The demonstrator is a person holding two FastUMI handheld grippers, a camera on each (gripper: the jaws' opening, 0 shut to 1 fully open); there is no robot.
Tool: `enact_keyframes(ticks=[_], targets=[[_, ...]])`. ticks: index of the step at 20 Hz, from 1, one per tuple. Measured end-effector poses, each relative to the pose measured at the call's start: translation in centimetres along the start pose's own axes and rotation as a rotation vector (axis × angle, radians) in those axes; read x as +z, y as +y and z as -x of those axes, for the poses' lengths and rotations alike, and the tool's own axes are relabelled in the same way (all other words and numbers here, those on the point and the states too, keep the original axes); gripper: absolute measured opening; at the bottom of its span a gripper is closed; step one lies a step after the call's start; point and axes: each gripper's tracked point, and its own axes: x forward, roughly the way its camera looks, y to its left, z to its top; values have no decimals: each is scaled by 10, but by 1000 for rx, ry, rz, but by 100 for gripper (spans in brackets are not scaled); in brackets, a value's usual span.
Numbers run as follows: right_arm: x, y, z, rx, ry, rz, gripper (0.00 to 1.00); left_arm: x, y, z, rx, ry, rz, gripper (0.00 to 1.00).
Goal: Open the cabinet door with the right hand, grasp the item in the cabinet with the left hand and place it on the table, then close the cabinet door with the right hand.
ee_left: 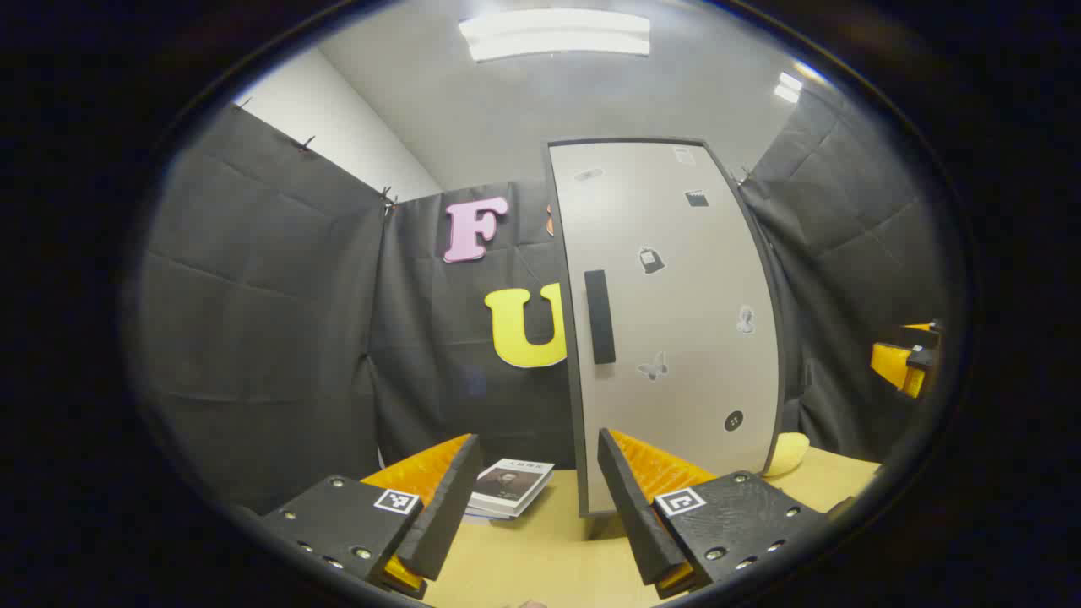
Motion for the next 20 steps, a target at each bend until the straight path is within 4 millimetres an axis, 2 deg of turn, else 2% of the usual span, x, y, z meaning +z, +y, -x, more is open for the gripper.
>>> enact_keyframes(ticks=[9,10,11,14,15,20], targets=[[1,8,3,7,17,-16,97,10,7,4,12,-22,-9,84],[2,9,3,9,18,-13,98,10,8,4,15,-22,-10,86],[1,9,2,9,18,-6,98,10,9,5,18,-21,-11,83],[3,11,3,12,15,5,98,8,13,7,28,-15,-13,86],[4,13,4,16,15,2,98,9,15,7,32,-17,-13,83],[10,27,-2,40,22,1,97,6,22,8,47,-15,-7,86]])
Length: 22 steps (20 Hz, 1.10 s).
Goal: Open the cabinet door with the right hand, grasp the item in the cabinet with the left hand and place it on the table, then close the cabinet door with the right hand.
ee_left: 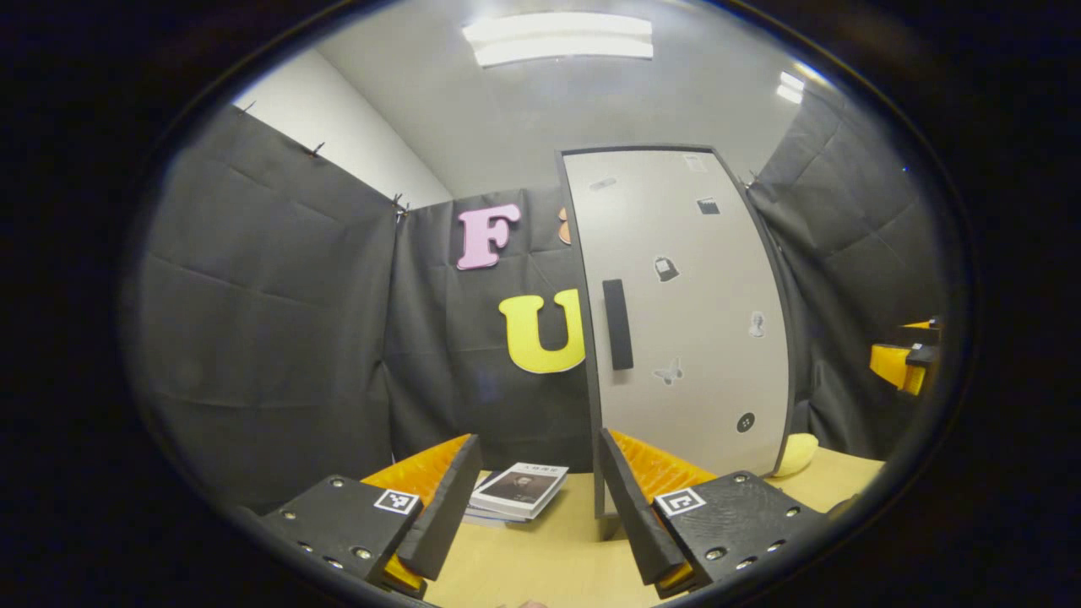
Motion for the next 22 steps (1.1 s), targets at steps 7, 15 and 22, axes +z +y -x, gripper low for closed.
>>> enact_keyframes(ticks=[7,15,22], targets=[[37,56,-36,95,-3,-18,98,-7,31,8,39,9,-22,86],[85,138,-87,195,-55,-7,98,-23,98,30,147,34,-47,86],[104,208,-116,280,-71,-33,98,-36,157,50,248,58,-55,83]])
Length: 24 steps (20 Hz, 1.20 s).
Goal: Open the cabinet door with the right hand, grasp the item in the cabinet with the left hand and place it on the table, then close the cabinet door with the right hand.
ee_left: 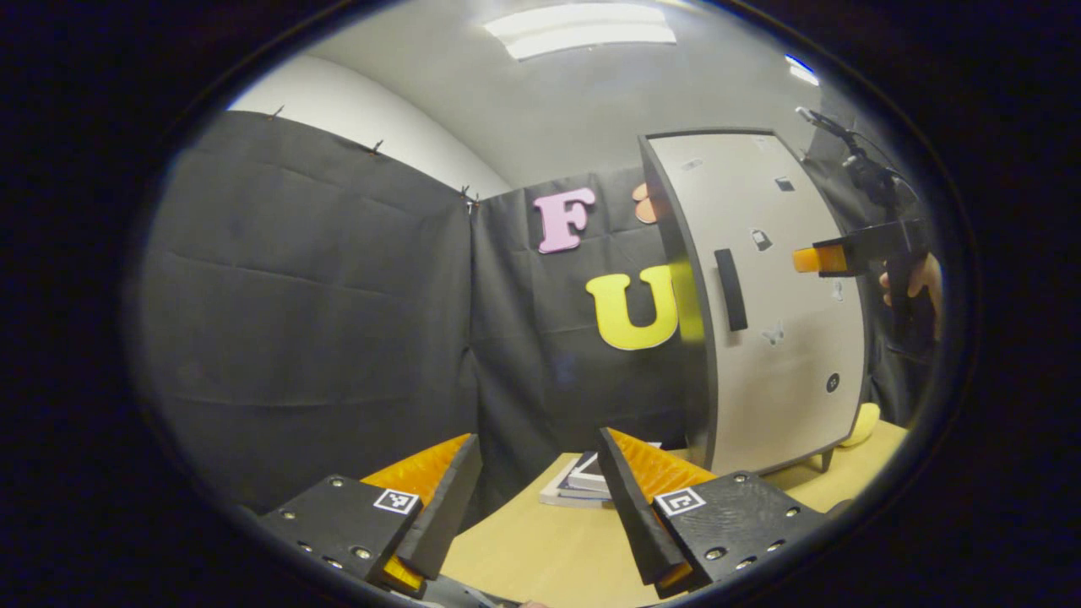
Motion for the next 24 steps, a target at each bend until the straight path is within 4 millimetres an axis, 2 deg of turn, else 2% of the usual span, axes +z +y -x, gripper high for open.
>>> enact_keyframes(ticks=[4,9,10,13,16,17,18,19,21,23,24], targets=[[-5,29,-29,32,22,-14,98,-9,28,4,44,16,-9,86],[-9,56,-64,46,37,-11,97,-21,59,10,85,36,-21,86],[-9,60,-71,47,42,-13,98,-24,65,11,94,42,-26,84],[-11,68,-92,41,51,-30,97,-28,81,13,117,56,-33,86],[-27,78,-110,47,113,-43,98,-30,95,15,134,56,-34,89],[-34,80,-115,45,132,-55,95,-31,98,15,137,58,-35,88],[-38,83,-120,51,149,-65,83,-34,102,16,140,59,-34,84],[-42,83,-123,44,164,-72,78,-34,104,16,141,61,-32,86],[-44,83,-126,25,176,-84,82,-34,106,15,141,61,-30,86],[-44,76,-130,-14,168,-70,47,-33,107,13,136,56,-26,88],[-43,76,-125,-12,181,-65,41,-34,105,12,133,55,-23,86]])
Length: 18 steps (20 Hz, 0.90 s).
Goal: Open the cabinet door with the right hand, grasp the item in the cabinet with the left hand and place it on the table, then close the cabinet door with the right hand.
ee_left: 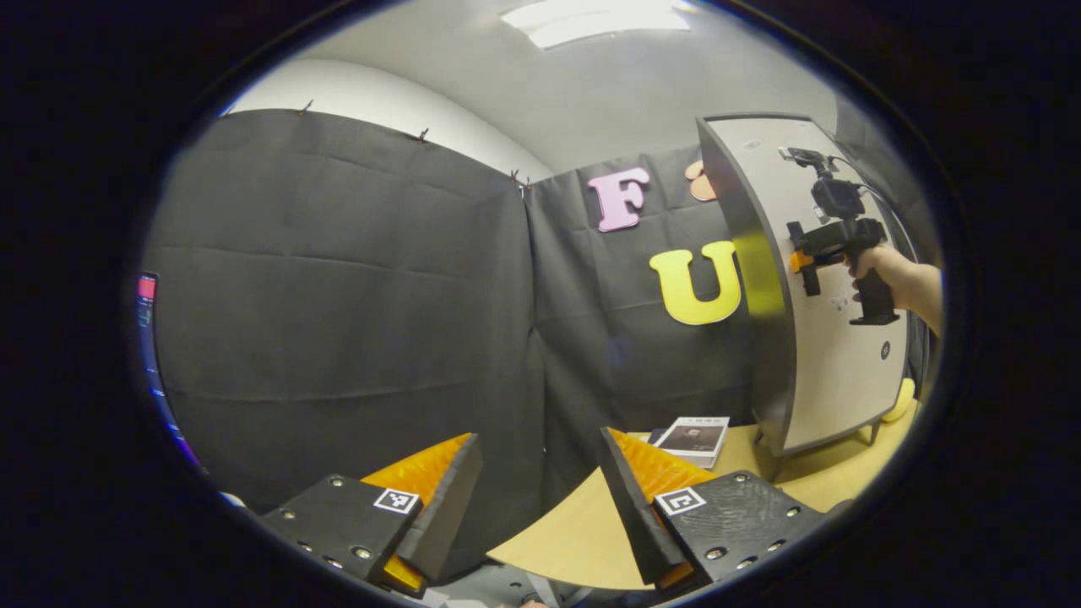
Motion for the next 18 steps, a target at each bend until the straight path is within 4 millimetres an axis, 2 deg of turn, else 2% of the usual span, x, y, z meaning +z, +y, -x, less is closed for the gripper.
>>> enact_keyframes(ticks=[2,3,4,5,6,7,9,10,11,13,16,18], targets=[[0,0,-3,0,18,25,30,1,-6,-2,-14,-5,8,86],[-3,1,-1,0,29,19,30,3,-10,-2,-23,-9,10,84],[0,1,-1,7,36,31,19,4,-13,-2,-32,-14,11,86],[-1,1,0,8,37,0,19,6,-17,-2,-41,-20,11,86],[-1,2,-2,17,39,-3,4,6,-21,-2,-49,-26,10,84],[0,1,4,25,32,4,6,9,-24,-2,-56,-31,8,86],[0,3,12,48,42,-2,3,12,-30,1,-70,-40,13,84],[2,4,17,63,43,-14,6,13,-31,2,-76,-43,16,86],[2,6,21,81,49,-16,3,14,-33,1,-80,-44,19,84],[5,11,34,120,45,-15,6,15,-41,2,-95,-44,22,86],[4,8,36,174,53,-31,3,18,-61,3,-132,-48,18,84],[3,6,40,200,61,-26,6,24,-75,6,-160,-62,15,84]])
